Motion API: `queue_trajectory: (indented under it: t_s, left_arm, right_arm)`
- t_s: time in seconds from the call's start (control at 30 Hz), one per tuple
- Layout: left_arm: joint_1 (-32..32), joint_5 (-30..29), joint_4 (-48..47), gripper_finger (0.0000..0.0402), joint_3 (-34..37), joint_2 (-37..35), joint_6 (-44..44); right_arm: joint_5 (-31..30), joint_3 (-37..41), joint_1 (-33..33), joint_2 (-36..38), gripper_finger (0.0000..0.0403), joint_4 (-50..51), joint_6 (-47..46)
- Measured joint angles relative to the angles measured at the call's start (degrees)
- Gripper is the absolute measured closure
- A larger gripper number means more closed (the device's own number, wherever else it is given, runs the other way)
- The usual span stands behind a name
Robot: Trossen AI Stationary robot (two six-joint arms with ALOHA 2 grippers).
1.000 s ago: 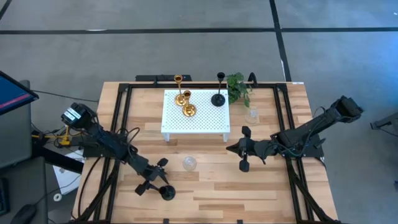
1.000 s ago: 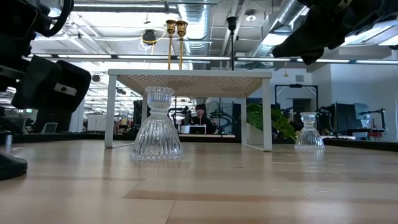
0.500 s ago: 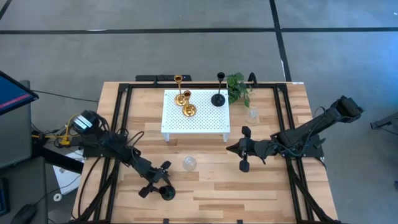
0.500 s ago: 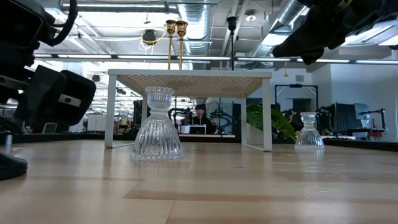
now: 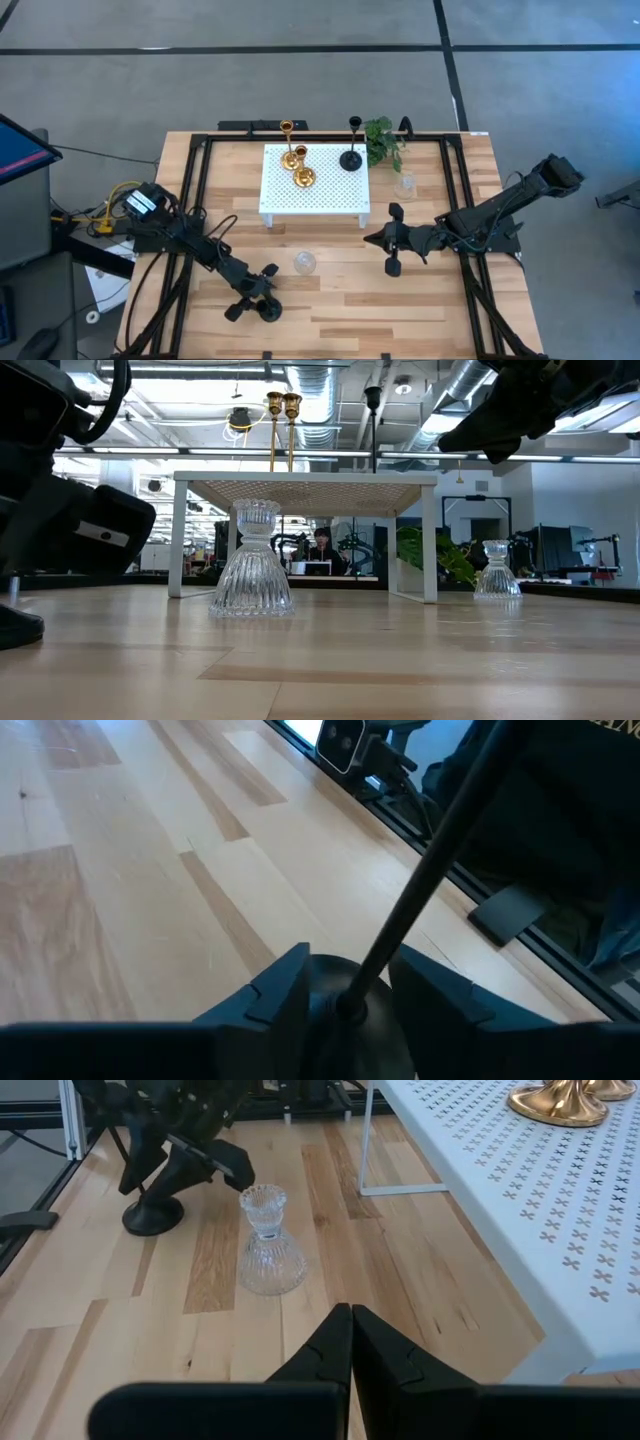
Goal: Pick & Place candle stick holders
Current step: Put the black candle holder on the shelf
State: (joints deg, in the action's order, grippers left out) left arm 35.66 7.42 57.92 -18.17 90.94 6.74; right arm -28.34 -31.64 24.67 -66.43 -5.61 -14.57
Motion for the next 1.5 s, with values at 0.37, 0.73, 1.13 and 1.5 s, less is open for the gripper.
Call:
queue_trajectory:
  t_s: [0.37, 0.73, 1.13, 1.5]
  left_arm:
    - [0.0, -0.4, 0.6, 0.0378, 0.0, -0.1, -0.1]
    - [-0.1, -7.7, -4.0, 0.0385, 0.1, -6.3, 7.2]
    - [0.1, -19.1, -16.7, 0.0388, 0.0, -22.7, 8.7]
    - [-0.3, -26.6, -25.0, 0.0387, -3.2, -27.9, 9.3]
  right_arm:
    - [0.0, 0.0, 0.0, 0.0, 0.0403, 0.0, 0.1]
    - [0.0, 0.0, 0.0, 0.0, 0.0403, 0.0, 1.0]
    - [0.0, 0.0, 0.0, 0.0, 0.0403, -0.6, 1.0]
    - [2.9, 0.0, 0.0, 0.0, 0.0403, -7.5, 4.1]
